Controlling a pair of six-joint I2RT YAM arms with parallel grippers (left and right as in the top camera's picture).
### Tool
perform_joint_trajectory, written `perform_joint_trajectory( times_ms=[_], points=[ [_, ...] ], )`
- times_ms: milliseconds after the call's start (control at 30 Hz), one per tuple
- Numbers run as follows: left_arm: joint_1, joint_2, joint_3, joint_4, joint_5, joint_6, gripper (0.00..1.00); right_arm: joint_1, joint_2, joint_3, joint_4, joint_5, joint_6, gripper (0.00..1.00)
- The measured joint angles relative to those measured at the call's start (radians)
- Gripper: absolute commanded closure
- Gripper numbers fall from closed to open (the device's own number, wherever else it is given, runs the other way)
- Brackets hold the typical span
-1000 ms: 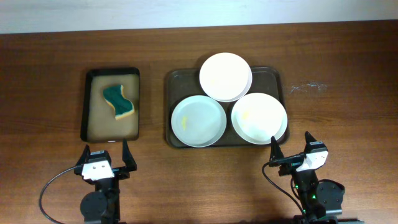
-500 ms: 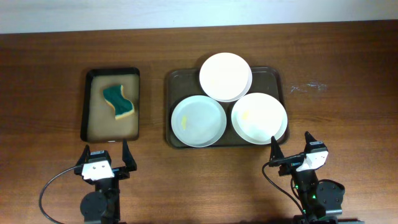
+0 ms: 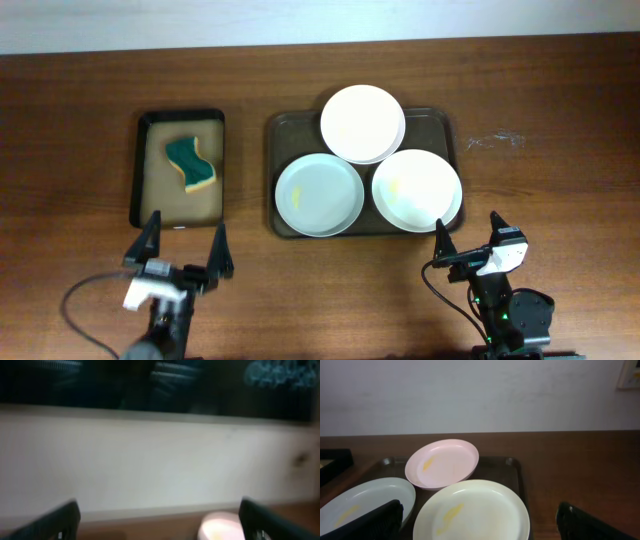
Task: Clean dirty plates on tray and stack at the side
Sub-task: 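Reach the left gripper into the water tray and grasp the sponge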
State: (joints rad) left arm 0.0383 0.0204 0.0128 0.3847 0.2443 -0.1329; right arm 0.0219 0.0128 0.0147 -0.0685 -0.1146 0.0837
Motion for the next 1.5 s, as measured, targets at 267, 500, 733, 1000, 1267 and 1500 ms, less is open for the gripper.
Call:
perform_joint_trajectory(
  times_ms=[267,500,733,1000,1267,1500],
  points=[
    [-0.001,0.311,0.496,-0.428,0.158,0.113,0.01,0.0,0.002,0.0,0.002,0.002,0.0,0.02],
    [0.008,1.012,1.162,-1.036,0.123,0.218,0.01,0.0,0.002,0.0,-0.001,0.002,0.0,0.02],
    [0.06,1.557,1.531,-1.283,0.069,0.097,0.01,0.0,0.003,0.0,-0.001,0.002,0.0,0.02],
    [0.06,1.85,1.532,-1.285,-0.225,-0.179,0.01,0.0,0.003,0.0,-0.001,0.002,0.0,0.02],
    [0.075,2.039,1.532,-1.215,-0.256,-0.252,0.11,0.0,0.003,0.0,-0.001,0.002,0.0,0.02],
    [0.069,2.066,1.529,-1.215,-0.234,-0.258,0.16,0.0,0.003,0.0,-0.001,0.002,0.0,0.02]
  ],
)
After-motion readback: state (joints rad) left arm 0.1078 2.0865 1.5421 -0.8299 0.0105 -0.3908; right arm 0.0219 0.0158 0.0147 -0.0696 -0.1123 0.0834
